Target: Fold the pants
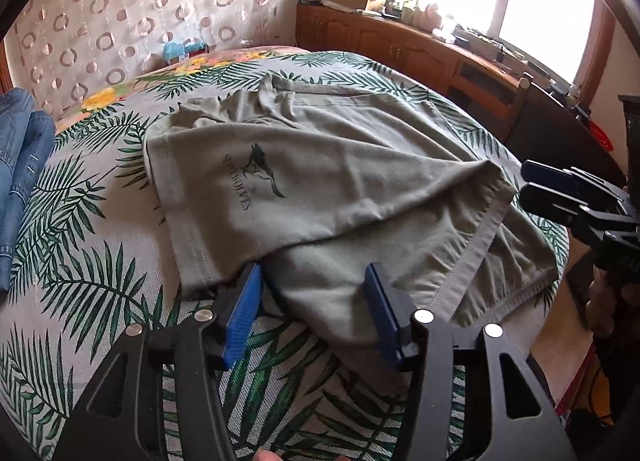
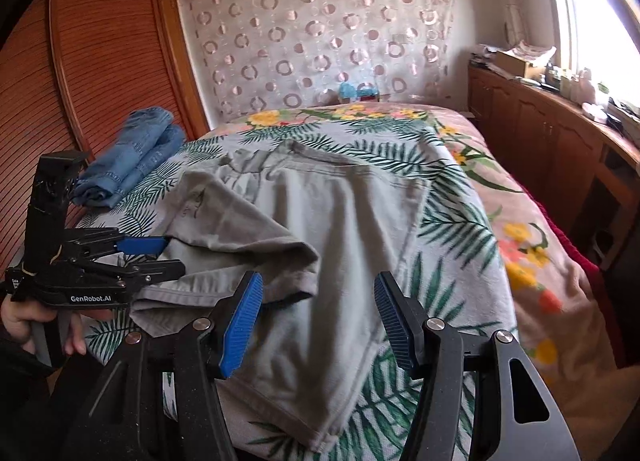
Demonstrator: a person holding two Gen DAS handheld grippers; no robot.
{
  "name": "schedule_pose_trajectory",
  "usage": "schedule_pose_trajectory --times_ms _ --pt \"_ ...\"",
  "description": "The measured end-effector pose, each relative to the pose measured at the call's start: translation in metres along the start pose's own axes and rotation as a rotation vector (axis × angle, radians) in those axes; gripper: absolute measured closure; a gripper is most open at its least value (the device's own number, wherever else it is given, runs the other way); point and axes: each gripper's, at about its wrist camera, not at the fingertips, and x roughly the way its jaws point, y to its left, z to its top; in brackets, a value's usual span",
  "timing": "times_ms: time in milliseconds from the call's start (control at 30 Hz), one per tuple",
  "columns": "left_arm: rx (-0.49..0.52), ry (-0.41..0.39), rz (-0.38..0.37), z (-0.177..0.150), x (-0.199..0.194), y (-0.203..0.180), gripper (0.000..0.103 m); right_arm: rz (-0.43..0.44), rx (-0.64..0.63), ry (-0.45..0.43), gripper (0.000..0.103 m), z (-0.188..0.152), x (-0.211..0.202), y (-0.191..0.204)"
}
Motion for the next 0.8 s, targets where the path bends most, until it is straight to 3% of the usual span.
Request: schedule_pose_trajectory --times_ms 67,133,367,600,800 --pt "-0.012 -0.01 -0.001 0.0 -0.001 0.001 0.049 0.014 -0.01 0.009 0.045 0.003 0.006 0.001" --pt "-0.028 -0.021 -0.007 -0.002 -0.002 0.002 0.049 0.023 -0.016 0.021 0.056 0.005 0.011 0.001" --pt "-0.062 -0.056 -0.034 -0.008 -0.007 0.007 0.049 0.04 -0.02 0.059 0.07 0.013 0.024 -0.007" --pt "-0.098 -0.063 -0.042 -0.014 -0.015 0.012 0.048 0.055 -0.016 0.075 0.092 0.018 0.025 -0.006" --pt "-0.112 -0.059 -0.009 -0.02 -0.025 0.014 0.048 0.074 -0.024 0.036 0.097 0.017 0.011 0.002"
